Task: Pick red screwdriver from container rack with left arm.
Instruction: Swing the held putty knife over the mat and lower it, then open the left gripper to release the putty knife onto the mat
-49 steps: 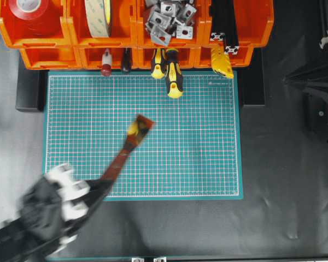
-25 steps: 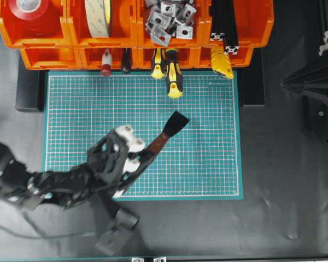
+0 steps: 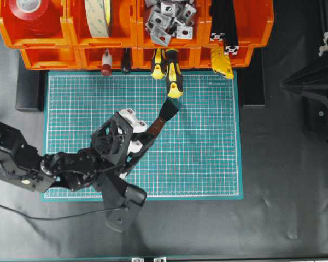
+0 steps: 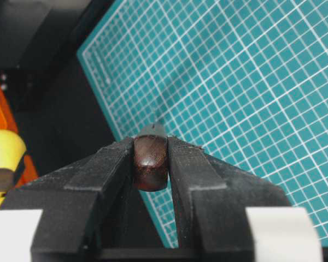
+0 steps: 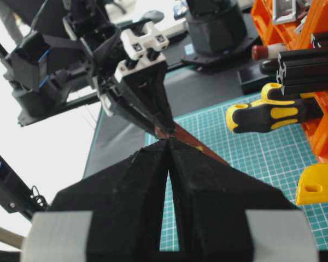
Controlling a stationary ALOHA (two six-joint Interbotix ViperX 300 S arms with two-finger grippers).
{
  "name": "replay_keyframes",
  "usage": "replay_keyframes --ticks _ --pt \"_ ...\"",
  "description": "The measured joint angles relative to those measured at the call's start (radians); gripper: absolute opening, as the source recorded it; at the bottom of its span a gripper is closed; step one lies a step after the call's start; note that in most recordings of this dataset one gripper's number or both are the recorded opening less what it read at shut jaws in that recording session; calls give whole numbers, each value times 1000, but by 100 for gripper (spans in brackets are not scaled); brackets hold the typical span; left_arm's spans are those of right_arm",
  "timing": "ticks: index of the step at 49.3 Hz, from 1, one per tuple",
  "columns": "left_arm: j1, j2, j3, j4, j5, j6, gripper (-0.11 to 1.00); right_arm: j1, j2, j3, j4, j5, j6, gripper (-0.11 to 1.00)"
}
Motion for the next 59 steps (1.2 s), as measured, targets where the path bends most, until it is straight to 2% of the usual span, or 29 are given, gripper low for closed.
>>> replay_keyframes --ticks 9,20,23,29,33,35,41,45,51,59 --pt "3 5 3 0 -5 -29 21 0 0 0 0 2 0 -1" --pt "3 5 11 0 -8 -118 22 0 0 0 0 0 0 -1" --pt "2 5 17 0 -8 -140 32 0 0 2 0 0 -2 -1" --pt "3 5 37 0 -28 -161 68 0 0 0 0 5 -2 -1" --pt "3 5 54 0 -52 -166 85 0 0 2 0 14 0 -1" --pt "3 5 63 0 -69 -169 89 0 0 0 0 15 -2 -1" --pt "3 3 80 0 -91 -198 88 0 0 0 0 15 -2 -1" --pt "3 2 89 0 -94 -250 88 0 0 0 -2 15 -2 -1" --pt "-2 2 106 0 -98 -374 88 0 0 2 -2 17 0 -1" --pt "-18 -2 129 0 -103 -612 88 0 0 2 -2 17 -3 -1"
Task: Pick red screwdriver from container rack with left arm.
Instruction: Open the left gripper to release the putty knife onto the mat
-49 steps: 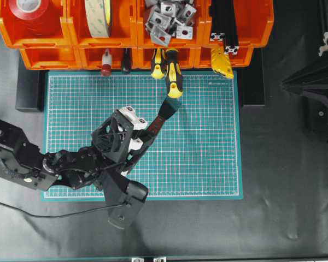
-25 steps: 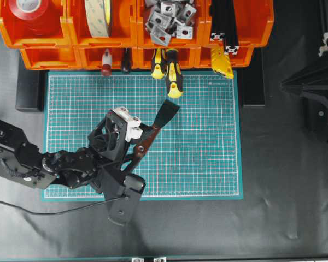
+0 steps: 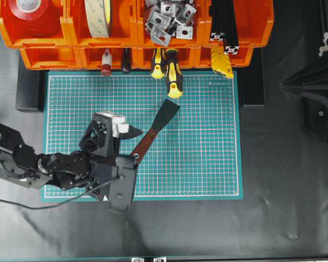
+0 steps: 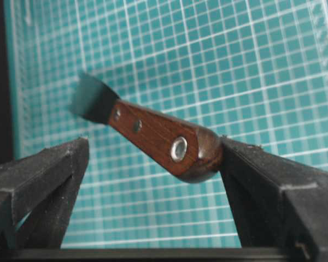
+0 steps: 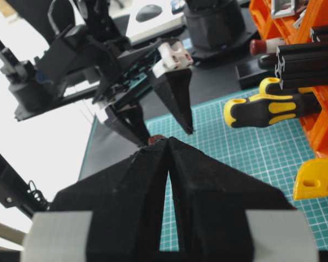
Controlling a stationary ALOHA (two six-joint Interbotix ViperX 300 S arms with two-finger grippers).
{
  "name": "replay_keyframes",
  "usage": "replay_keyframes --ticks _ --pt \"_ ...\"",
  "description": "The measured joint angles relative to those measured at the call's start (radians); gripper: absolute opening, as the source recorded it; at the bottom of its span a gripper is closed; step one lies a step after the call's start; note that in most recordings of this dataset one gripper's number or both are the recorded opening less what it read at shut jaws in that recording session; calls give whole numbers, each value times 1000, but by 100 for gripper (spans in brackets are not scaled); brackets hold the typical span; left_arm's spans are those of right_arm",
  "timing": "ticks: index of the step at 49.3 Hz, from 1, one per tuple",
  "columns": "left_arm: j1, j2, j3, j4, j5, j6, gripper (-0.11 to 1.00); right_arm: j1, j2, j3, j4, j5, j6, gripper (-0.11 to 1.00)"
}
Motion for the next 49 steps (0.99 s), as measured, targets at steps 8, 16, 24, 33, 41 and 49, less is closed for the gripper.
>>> replay_keyframes --ticks 8,16,24,33,41,49 --pt "-14 -14 20 2 -3 -202 88 0 0 -2 0 9 -3 -1" --pt "-12 -17 26 0 -5 -279 88 0 0 -2 -11 8 -3 -1" --pt "-12 -18 28 0 -20 -287 88 0 0 0 -17 9 -3 -1" --pt "-12 -52 28 0 -28 -356 88 0 -2 0 -17 8 -2 -1" --pt "-12 -87 37 2 -29 -411 88 0 -5 0 -17 8 -3 -1" --pt "-31 -169 80 2 -32 -413 88 0 -9 -2 -17 8 -2 -1"
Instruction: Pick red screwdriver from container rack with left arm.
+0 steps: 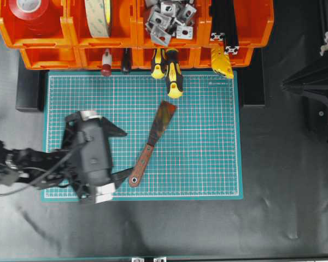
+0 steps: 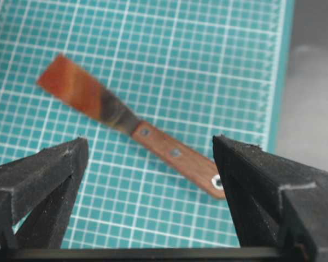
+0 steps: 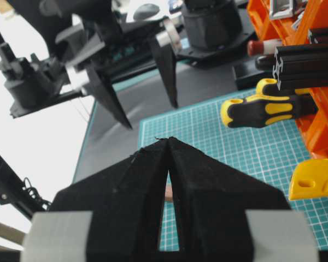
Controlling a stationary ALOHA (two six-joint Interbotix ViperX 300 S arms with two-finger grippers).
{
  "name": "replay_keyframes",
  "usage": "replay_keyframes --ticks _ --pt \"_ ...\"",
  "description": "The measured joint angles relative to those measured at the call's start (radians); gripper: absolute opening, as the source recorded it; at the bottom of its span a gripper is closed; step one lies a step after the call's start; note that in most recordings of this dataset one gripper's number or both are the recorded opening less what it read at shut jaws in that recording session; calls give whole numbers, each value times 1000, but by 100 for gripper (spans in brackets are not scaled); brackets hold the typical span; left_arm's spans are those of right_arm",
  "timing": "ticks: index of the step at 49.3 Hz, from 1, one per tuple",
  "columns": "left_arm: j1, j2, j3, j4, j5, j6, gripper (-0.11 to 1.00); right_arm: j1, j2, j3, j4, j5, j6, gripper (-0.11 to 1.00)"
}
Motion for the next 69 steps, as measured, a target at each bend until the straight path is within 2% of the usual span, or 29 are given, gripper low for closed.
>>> replay_keyframes --ticks 16,26,36,47,69 --pt "-75 -380 146 -2 2 38 88 0 -5 2 0 0 -2 -1" --pt "-77 -627 233 0 -9 57 88 0 -5 0 0 0 -5 -1" --pt "-77 -798 273 -2 -9 117 88 0 -5 0 0 -12 -6 -1" --pt "-75 -904 299 -2 -8 135 88 0 -5 2 -2 -21 -5 -1" --pt "-44 -939 321 -2 -8 163 88 -5 -5 2 0 -29 -6 -1"
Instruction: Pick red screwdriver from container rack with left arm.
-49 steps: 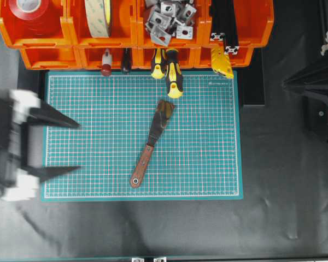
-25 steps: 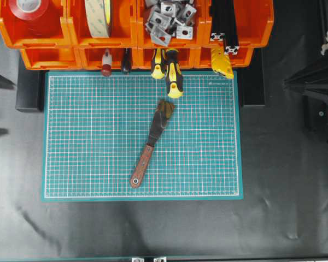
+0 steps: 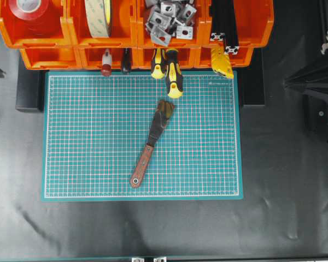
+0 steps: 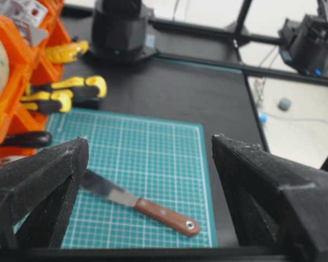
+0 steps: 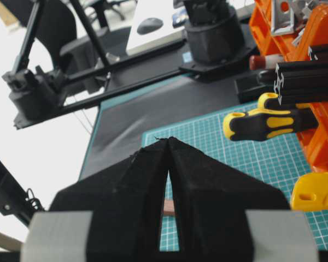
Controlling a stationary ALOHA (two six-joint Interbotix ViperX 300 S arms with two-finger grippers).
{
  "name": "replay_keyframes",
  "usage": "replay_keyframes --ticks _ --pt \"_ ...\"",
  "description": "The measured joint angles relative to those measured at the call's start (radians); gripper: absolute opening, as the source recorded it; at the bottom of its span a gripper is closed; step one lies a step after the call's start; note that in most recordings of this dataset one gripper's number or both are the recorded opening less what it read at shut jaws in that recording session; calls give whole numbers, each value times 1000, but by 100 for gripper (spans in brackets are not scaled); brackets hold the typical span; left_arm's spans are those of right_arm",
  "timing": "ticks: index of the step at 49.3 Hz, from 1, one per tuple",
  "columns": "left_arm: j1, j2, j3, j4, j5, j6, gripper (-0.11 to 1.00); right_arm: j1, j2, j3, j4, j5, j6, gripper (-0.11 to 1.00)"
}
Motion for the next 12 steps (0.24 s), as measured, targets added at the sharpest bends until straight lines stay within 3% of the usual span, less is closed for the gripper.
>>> replay_keyframes --ticks 12 --pt "11 -11 2 0 0 2 88 -8 0 0 0 -2 0 -1"
